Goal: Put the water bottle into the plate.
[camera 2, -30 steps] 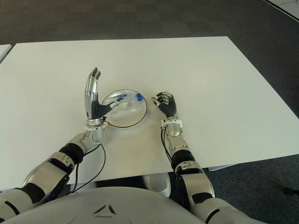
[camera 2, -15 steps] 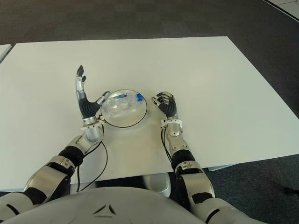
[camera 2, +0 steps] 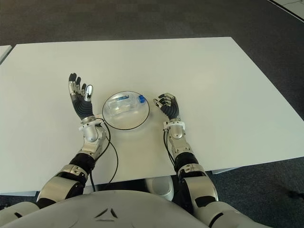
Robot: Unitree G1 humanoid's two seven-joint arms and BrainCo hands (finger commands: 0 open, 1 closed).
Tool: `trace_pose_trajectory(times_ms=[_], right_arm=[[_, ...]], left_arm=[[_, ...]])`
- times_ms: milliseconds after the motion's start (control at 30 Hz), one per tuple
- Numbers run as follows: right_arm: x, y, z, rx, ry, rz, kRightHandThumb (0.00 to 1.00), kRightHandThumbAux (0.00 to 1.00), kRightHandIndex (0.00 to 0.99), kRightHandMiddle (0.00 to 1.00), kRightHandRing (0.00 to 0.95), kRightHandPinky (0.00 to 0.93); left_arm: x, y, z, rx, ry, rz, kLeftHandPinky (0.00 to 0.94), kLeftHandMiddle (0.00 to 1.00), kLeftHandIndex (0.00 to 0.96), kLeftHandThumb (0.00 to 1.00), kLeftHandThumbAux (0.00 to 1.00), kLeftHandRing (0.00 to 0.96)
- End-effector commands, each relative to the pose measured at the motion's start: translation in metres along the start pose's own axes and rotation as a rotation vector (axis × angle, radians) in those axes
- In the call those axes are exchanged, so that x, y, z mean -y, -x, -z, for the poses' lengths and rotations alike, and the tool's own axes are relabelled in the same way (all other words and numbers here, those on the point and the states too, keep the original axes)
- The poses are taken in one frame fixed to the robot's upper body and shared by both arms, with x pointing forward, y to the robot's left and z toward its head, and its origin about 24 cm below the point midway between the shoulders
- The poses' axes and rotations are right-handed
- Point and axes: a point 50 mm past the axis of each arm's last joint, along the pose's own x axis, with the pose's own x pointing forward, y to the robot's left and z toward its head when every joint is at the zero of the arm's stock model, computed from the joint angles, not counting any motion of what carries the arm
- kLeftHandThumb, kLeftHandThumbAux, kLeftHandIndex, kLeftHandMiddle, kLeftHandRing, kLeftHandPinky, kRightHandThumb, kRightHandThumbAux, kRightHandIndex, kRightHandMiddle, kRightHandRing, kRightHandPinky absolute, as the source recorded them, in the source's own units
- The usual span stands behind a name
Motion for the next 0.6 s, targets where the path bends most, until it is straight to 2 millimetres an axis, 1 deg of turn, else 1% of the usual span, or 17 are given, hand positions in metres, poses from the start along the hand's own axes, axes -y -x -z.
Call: trace_pose_trajectory(times_ms=[33,200,267,333,367,400,433,467,500,533,600], right_arm=[[-0.002,0.007,0.013,-0.067,0.015,-0.016,0.707,0.729,0.434,0.608,0.614,0.619],[-0.002,0.007,0.013,-0.066,0.02,-0.017,0.707,0.729,0.434,0.604,0.612,0.616],[-0.001,0.007,0.013,-0.063,0.025,-0.017,0.707,0.729,0.434,0.603,0.611,0.619],[-0.001,0.007,0.013,-0.062,0.027,-0.017,0.707,0.729,0.434,0.602,0.612,0.62],[-0.001,0.007,0.013,-0.062,0.029,-0.017,0.707,0.729,0.434,0.602,0.612,0.62],[-0.001,0.007,0.013,-0.062,0.03,-0.016,0.708,0.729,0.434,0.602,0.612,0.62],[-0.001,0.007,0.013,-0.062,0.031,-0.016,0.708,0.729,0.434,0.603,0.613,0.619],[-0.001,0.007,0.013,-0.062,0.031,-0.016,0.708,0.729,0.434,0.603,0.613,0.619],[-0.001,0.007,0.013,-0.063,0.032,-0.016,0.708,0.729,0.434,0.606,0.615,0.618],[-0.001,0.007,0.013,-0.063,0.032,-0.017,0.708,0.728,0.434,0.608,0.616,0.618],[-0.001,0.007,0.013,-0.063,0.031,-0.018,0.708,0.728,0.434,0.61,0.617,0.619]], left_arm=[[-0.029,-0.002,0.012,-0.182,0.13,-0.085,0.05,0.006,0.007,0.036,0.589,0.0],[-0.043,-0.006,0.016,-0.254,0.124,-0.045,0.104,0.039,0.054,0.038,0.642,0.019],[-0.049,-0.006,0.018,-0.284,0.105,-0.014,0.134,0.07,0.091,0.041,0.676,0.046],[-0.052,-0.007,0.019,-0.301,0.099,0.002,0.183,0.116,0.139,0.041,0.717,0.088],[-0.054,-0.007,0.019,-0.31,0.096,0.012,0.19,0.123,0.146,0.041,0.723,0.094],[-0.057,-0.007,0.02,-0.323,0.086,0.027,0.224,0.159,0.173,0.038,0.743,0.134],[-0.059,-0.007,0.021,-0.332,0.079,0.039,0.273,0.213,0.211,0.024,0.773,0.194],[-0.064,-0.007,0.022,-0.348,0.052,0.051,0.291,0.232,0.224,0.019,0.783,0.216],[-0.067,-0.007,0.022,-0.357,0.034,0.059,0.341,0.282,0.262,0.012,0.81,0.273],[-0.07,-0.006,0.023,-0.365,0.009,0.064,0.374,0.314,0.286,0.007,0.828,0.309],[-0.074,-0.005,0.024,-0.376,-0.035,0.068,0.411,0.351,0.314,0.003,0.851,0.351]])
